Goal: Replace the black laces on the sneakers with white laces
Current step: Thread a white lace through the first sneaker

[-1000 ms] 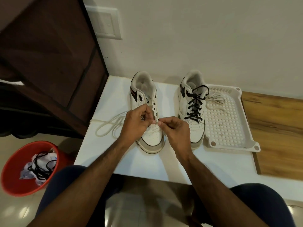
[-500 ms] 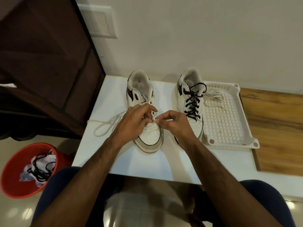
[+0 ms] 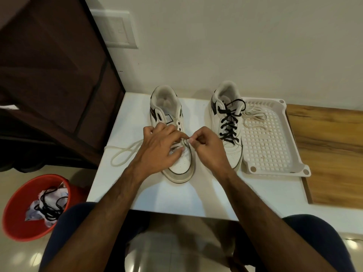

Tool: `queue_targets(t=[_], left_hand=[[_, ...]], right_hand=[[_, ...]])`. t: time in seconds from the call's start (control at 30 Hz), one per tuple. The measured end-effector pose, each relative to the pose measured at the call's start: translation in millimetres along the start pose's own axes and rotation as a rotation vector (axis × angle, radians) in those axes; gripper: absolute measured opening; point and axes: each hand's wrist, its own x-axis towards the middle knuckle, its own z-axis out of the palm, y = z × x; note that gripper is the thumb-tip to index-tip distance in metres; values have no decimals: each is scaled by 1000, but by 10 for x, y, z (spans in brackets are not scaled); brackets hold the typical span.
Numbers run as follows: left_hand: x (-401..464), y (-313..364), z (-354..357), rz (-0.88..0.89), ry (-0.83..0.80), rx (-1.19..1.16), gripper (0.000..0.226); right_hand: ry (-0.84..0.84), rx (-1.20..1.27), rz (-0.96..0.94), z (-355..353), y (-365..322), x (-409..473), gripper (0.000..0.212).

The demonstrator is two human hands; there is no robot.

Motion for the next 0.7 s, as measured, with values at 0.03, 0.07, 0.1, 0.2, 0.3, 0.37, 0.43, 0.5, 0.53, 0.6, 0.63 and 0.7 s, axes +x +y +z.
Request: queue_targets(t=[0.03, 0.07, 0.1, 0.2, 0.3, 0.37, 0.43, 0.5, 0.53, 0.6, 0.63, 0.7], left_hand=[[-4, 12, 2, -26, -1, 12, 38], [-2, 24, 17, -47, 1, 16, 45], [4, 37, 31, -63, 7, 13, 50], [40, 60, 55, -107, 36, -19, 52], [34, 43, 29, -100, 52, -4, 51], [24, 5, -10, -96, 55, 5, 49], [13, -43, -42, -87, 40, 12, 48], [-9, -85, -75, -83, 25, 25, 48], [-22, -104, -89, -87, 17, 25, 49], [-38, -131, -113, -100, -7, 10, 53], [-42, -137, -125, -104, -22, 0, 56], [-37, -155, -135, -108, -51, -27, 60]], right_hand=[[25, 16, -14, -25, -9, -10, 11], [47, 66, -20, -54, -22, -24, 11], [66, 149, -26, -85, -35, -31, 10], [141, 449, -8, -199, -110, -37, 13], [159, 588, 38, -319, -185, -11, 14], [98, 229, -13, -338, -233, -20, 10], [-49, -236, -107, -272, -264, -67, 12], [-207, -414, -124, -147, -257, -85, 20], [-253, -466, -125, -88, -229, -84, 23], [-255, -558, -135, -18, -197, -71, 24], [-230, -575, -146, 0, -173, -56, 24], [-185, -578, -177, 14, -128, -43, 27]])
